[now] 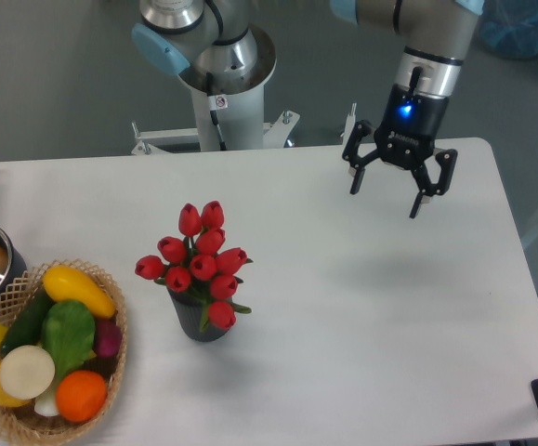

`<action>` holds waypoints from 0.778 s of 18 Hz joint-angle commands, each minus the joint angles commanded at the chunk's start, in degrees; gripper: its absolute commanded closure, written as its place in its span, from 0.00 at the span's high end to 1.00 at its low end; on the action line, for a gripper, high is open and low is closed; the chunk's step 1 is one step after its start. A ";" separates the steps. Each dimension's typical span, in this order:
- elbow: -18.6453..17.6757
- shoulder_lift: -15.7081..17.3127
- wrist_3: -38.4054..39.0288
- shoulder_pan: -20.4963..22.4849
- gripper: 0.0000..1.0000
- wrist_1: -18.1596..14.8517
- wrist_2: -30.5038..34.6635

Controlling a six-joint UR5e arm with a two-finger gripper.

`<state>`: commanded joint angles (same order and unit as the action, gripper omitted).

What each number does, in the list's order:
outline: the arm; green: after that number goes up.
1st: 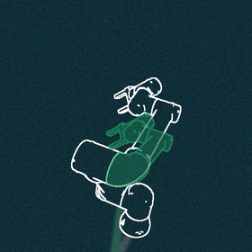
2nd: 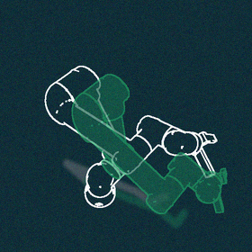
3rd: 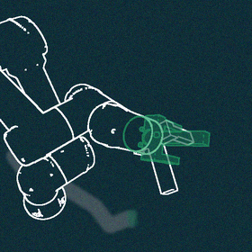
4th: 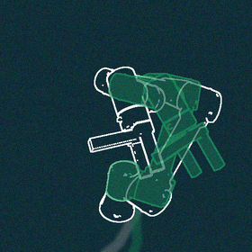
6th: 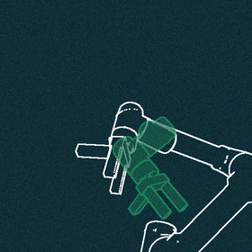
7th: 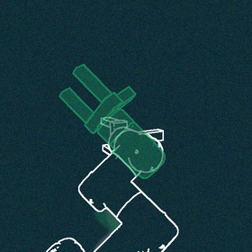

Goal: Pick up the flowers from the vase
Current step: 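Move the open gripper down toward the red tulip stems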

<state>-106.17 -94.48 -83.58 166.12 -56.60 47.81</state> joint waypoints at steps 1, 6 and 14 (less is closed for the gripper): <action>-0.09 0.00 0.09 -0.79 1.00 0.00 0.09; -0.61 -0.79 0.26 -4.39 1.00 0.09 1.41; -0.53 -4.21 0.62 -8.52 1.00 1.41 -0.96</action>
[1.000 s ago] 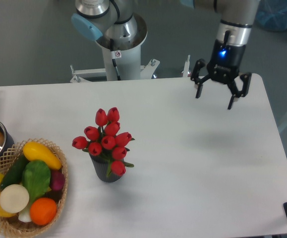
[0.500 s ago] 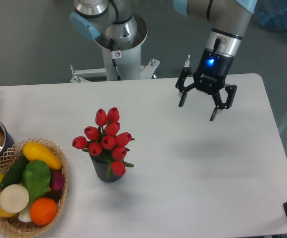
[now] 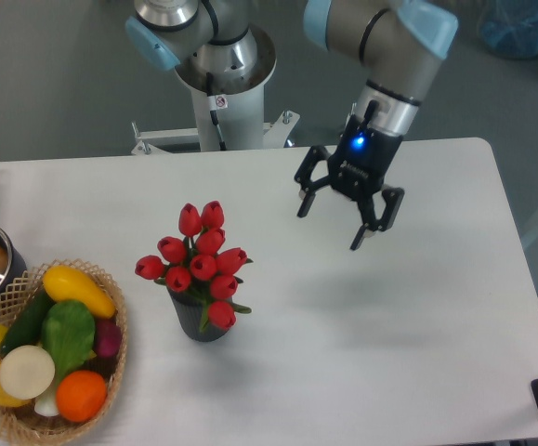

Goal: Pick up the flowers from the vase
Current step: 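Move the open gripper down toward the red tulip stems, then close the gripper around the tulip stems just below the blooms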

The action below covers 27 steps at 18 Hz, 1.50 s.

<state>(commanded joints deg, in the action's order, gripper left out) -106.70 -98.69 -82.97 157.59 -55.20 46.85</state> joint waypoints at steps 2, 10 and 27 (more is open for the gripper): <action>-0.09 -0.62 -0.09 -0.70 1.00 0.09 -0.44; -3.16 -2.20 0.00 -1.50 1.00 -0.09 -8.43; -5.80 -4.58 -0.09 -5.72 1.00 -0.44 -15.20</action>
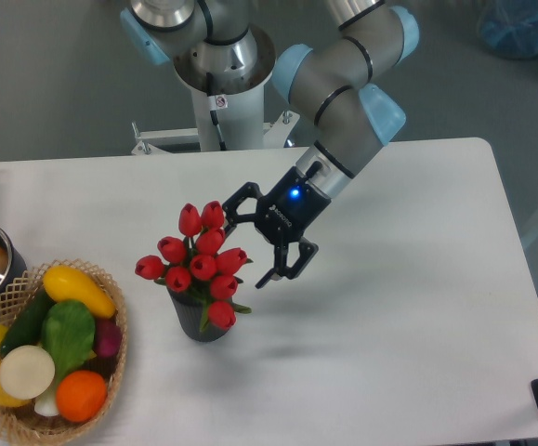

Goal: Pick up the flowers from the vase
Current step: 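Close the gripper around the tulip stems just below the blooms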

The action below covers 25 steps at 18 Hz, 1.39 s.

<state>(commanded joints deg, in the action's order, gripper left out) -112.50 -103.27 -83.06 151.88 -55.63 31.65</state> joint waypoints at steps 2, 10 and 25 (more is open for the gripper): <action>-0.09 0.09 0.00 -0.09 1.00 -0.09 -0.45; -0.44 0.26 -0.09 -2.19 1.00 0.09 -1.59; -0.44 0.09 -1.23 -4.30 1.00 0.44 -4.58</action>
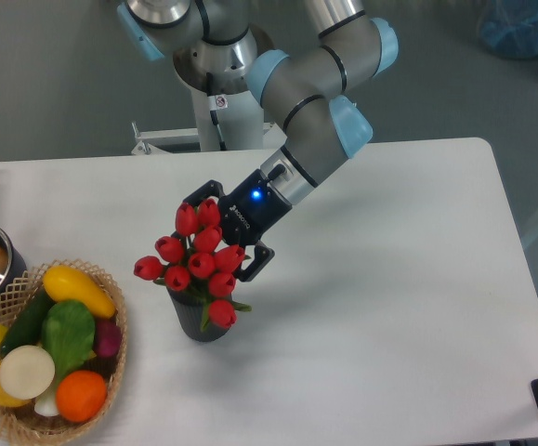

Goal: Pick up the flowers from the vase
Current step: 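Close the gripper around the tulip stems just below the blooms, then lift the gripped tulips upward, drawing the stems out of the vase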

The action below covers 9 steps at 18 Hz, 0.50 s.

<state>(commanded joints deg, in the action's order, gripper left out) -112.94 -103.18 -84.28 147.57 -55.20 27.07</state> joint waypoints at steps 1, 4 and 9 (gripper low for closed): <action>0.09 -0.09 -0.09 -0.09 1.00 0.00 -0.17; 0.09 -0.09 0.00 0.00 1.00 -0.09 -0.35; 0.44 -0.18 0.00 0.00 0.80 -0.09 -0.35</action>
<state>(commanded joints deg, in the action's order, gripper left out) -112.50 -103.36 -84.29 147.57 -55.28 26.72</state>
